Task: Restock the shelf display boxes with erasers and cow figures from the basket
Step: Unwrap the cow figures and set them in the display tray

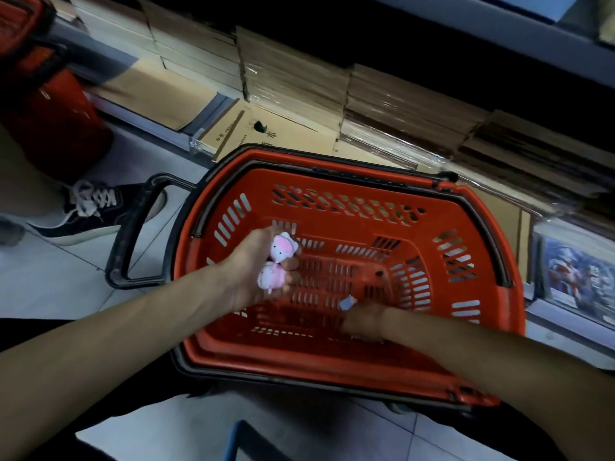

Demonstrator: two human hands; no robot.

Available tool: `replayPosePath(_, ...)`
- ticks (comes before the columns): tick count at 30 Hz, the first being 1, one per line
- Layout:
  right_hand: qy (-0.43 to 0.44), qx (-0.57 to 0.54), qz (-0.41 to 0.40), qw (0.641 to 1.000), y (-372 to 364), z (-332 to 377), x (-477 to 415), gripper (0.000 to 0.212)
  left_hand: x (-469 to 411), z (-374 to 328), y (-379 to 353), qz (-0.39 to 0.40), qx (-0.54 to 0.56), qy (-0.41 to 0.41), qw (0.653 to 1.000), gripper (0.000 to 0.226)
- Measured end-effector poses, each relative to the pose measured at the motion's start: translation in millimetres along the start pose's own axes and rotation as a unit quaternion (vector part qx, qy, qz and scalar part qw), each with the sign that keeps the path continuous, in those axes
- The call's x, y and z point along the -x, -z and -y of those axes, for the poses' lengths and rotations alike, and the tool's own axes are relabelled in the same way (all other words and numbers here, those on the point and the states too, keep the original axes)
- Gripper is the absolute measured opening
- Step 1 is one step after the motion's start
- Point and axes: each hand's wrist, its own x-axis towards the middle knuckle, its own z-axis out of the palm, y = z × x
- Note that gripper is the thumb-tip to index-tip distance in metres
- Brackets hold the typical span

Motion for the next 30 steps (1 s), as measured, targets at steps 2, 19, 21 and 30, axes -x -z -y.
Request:
replayPosePath(2, -0.006, -0.034, -0.008, 0.999, -2.4, -1.0, -2.3, 0.04, 0.7, -2.4, -2.4, -0.019, 0.006, 0.004, 1.0, 0.043)
replayPosePath(19, -0.105, -0.543, -0.453, 0.699, 179.3, -46.6, 166.4, 0.047, 42.9, -61.2, -52.9, -0.055, -0.055, -0.188, 0.979, 0.027)
replayPosePath(21, -0.08, -0.576, -0.498, 0.643, 199.8, -46.8, 199.0, 0.047, 59.8, -72.0, -63.8, -0.034, -0.078, -0.239, 0.967, 0.025)
replayPosePath(30, -0.029, -0.596, -0.625, 0.503, 251.9, -51.0, 294.8, 0.047, 92.0, -112.2, -99.4, 0.013, -0.169, -0.367, 0.915, 0.03)
